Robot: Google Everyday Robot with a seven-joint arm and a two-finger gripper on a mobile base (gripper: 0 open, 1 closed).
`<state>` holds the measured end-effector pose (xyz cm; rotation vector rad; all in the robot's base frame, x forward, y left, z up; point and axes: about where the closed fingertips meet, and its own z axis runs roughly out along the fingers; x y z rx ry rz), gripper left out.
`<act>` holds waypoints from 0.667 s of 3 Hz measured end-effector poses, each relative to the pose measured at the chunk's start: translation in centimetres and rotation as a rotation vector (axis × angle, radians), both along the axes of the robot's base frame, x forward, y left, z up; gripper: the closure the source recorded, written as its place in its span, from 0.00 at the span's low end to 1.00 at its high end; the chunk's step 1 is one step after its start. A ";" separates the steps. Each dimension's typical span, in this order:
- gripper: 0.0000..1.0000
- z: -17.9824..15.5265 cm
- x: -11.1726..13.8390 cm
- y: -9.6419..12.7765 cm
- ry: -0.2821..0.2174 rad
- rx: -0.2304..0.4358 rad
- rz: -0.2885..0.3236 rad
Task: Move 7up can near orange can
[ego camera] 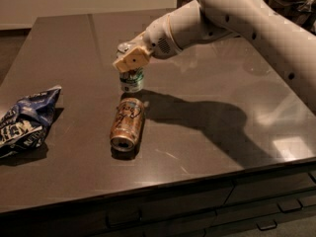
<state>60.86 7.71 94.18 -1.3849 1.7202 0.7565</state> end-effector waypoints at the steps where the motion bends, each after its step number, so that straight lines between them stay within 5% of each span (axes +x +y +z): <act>1: 1.00 -0.8 -1.0 -1.1 0.005 0.001 0.009; 2: 0.85 -1.6 -1.9 -1.6 -0.005 -0.007 0.022</act>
Offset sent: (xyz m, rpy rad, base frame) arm -0.0291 -0.0269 -0.0254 -0.0173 -0.0204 0.0295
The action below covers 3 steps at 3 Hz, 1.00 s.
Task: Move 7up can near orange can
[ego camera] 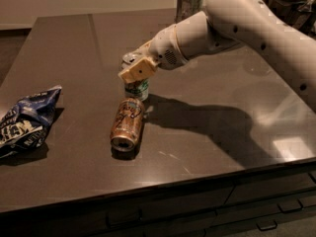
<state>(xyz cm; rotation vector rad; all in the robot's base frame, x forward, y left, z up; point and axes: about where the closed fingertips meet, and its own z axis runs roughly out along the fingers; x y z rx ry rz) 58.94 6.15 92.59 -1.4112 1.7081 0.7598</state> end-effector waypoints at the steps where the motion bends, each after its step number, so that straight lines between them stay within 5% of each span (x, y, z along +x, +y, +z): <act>1: 0.62 -0.8 -0.6 -0.1 -0.003 -0.006 0.014; 3: 0.15 -1.7 -1.0 -0.5 -0.019 -0.013 0.018</act>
Offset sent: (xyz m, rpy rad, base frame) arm -0.0099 -0.0091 -0.0212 -0.0124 0.0033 0.0266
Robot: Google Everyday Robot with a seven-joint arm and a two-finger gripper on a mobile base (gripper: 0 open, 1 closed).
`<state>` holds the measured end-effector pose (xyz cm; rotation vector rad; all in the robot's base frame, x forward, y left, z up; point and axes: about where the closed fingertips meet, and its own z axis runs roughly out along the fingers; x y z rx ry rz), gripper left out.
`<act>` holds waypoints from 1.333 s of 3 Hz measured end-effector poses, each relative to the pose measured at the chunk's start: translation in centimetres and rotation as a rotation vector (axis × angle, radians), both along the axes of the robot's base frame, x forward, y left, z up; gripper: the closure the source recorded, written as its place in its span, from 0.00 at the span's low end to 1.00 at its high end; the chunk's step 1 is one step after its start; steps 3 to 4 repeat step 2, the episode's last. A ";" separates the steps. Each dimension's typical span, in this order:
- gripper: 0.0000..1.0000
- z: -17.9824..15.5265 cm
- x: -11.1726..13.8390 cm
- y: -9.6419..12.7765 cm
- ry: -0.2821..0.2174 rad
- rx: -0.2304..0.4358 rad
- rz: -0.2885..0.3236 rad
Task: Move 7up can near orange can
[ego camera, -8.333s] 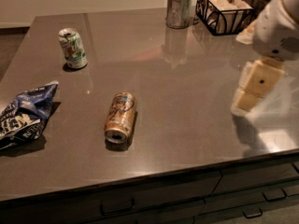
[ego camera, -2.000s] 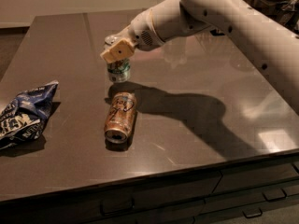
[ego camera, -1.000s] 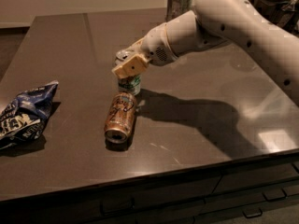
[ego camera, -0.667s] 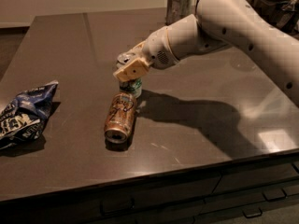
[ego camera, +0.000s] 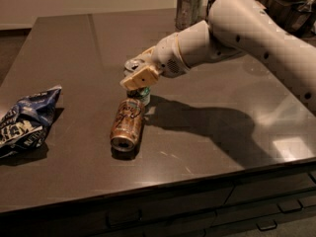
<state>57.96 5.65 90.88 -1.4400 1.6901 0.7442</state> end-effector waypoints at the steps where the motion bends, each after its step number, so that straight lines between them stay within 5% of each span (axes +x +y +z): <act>1: 0.00 0.0 -0.1 0.2 0.001 0.000 0.004; 4: 0.00 0.0 -0.1 0.2 0.001 0.000 0.004</act>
Offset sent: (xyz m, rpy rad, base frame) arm -0.0006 0.0017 -0.0003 -0.0003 0.0006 0.0032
